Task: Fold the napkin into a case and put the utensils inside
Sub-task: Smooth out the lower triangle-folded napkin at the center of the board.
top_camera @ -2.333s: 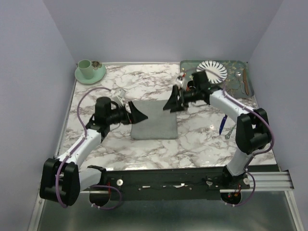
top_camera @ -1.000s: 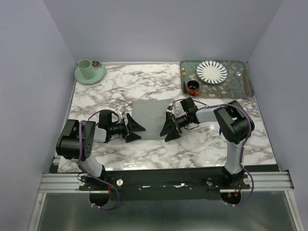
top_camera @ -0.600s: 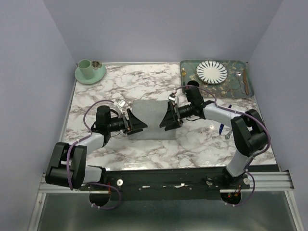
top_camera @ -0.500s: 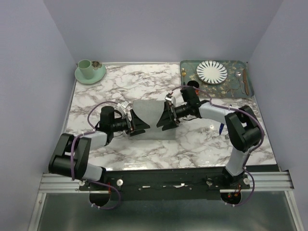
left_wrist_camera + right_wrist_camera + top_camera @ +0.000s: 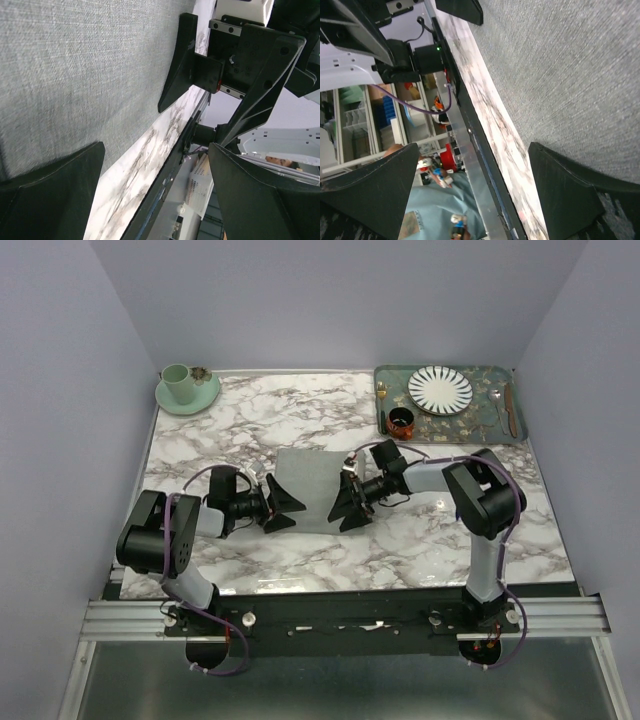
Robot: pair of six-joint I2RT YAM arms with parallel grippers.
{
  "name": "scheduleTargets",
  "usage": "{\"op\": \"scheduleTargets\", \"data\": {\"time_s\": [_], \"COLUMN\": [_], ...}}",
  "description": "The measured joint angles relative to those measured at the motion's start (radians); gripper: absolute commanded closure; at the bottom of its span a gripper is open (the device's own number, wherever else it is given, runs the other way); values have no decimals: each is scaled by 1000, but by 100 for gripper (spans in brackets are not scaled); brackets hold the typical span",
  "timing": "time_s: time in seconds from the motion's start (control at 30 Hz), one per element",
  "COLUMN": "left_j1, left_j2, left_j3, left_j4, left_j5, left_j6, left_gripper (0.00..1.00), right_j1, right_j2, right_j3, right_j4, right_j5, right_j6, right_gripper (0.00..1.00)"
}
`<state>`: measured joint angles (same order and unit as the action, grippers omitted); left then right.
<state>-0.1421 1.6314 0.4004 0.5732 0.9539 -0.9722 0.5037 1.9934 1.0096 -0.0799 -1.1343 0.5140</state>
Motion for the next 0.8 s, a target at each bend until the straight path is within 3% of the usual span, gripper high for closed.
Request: {"op": "scheduleTargets", "data": {"time_s": [0.17,0.33,0.53,0.8], "left_j1": [3,-18,-30,-30], "left_j2": [-156,-216,25,244], "left_j3": [-32,99,290,333], "left_j4": [-121,-132,10,99], "left_j5": [-9,-38,-107,-200], "left_j6": [33,58,32,-27], "left_gripper": [1,1,1,1], "right_j1": [-3,-25,-111,-182], "right_j2": [-72,-105,56,261], "right_j3": [-5,170,438,477], "right_j4": [-106,-164,-139,-143], "right_j5": [0,-1,-8,-6], "right_j6": [-53,-51,-39,-32], "right_gripper": [0,0,0,0]}}
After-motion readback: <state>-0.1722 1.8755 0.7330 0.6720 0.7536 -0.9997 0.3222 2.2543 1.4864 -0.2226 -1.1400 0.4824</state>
